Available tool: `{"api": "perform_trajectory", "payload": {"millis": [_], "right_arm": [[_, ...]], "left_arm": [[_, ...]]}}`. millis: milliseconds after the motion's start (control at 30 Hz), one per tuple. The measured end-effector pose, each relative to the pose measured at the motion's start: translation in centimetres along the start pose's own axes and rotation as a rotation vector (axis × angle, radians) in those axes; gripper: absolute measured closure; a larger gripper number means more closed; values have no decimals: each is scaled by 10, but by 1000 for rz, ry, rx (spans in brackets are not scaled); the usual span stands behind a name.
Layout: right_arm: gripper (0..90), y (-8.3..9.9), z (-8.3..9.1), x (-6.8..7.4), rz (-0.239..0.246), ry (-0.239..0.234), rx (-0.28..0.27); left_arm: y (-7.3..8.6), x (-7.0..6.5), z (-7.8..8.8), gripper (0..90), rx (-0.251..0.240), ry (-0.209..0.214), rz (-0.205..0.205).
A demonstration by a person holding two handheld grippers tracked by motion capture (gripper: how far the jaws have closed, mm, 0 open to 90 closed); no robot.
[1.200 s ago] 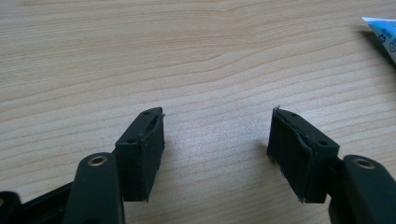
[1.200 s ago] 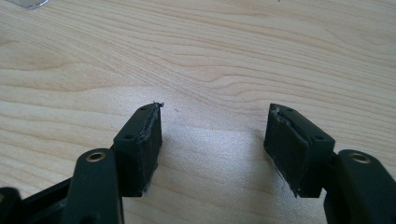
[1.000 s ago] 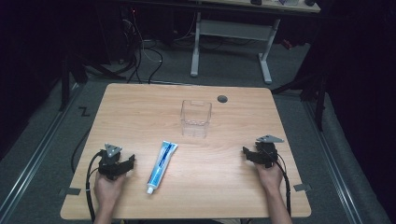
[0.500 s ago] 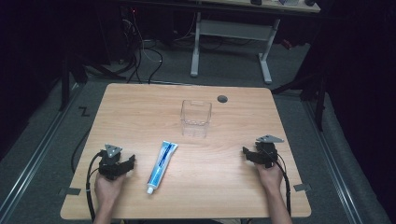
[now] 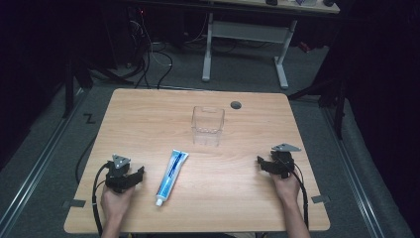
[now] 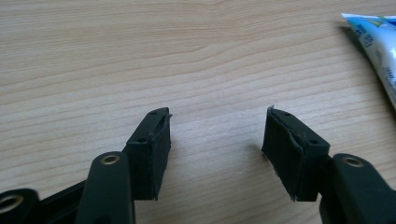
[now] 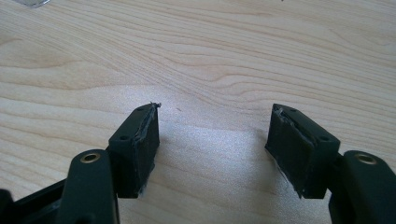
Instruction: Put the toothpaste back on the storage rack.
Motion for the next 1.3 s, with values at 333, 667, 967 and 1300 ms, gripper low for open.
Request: {"api": "perform_trajectory", "payload": {"millis": [333, 667, 967, 1300], "right_arm": [[342, 0, 0, 0, 0, 0, 0], [342, 0, 0, 0, 0, 0, 0], [342, 0, 0, 0, 0, 0, 0], [338, 0, 0, 0, -1, 0, 1]], "left_arm": [[-2, -6, 8, 431, 4, 34, -8], [-7, -12, 22, 427, -22, 35, -46], [-12, -23, 33, 410, -39, 70, -88], [-22, -43, 39, 387, -33, 112, -128]]}}
Point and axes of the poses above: each handheld gripper's, and its own axes: z roughly backward along the jaws, y roughly out of its underside, x roughly to its left, the point moved 3 cm from there along -z, roughly forward along the jaws, and after that the axes turned 1 degree about z, right-handed, at the moved point
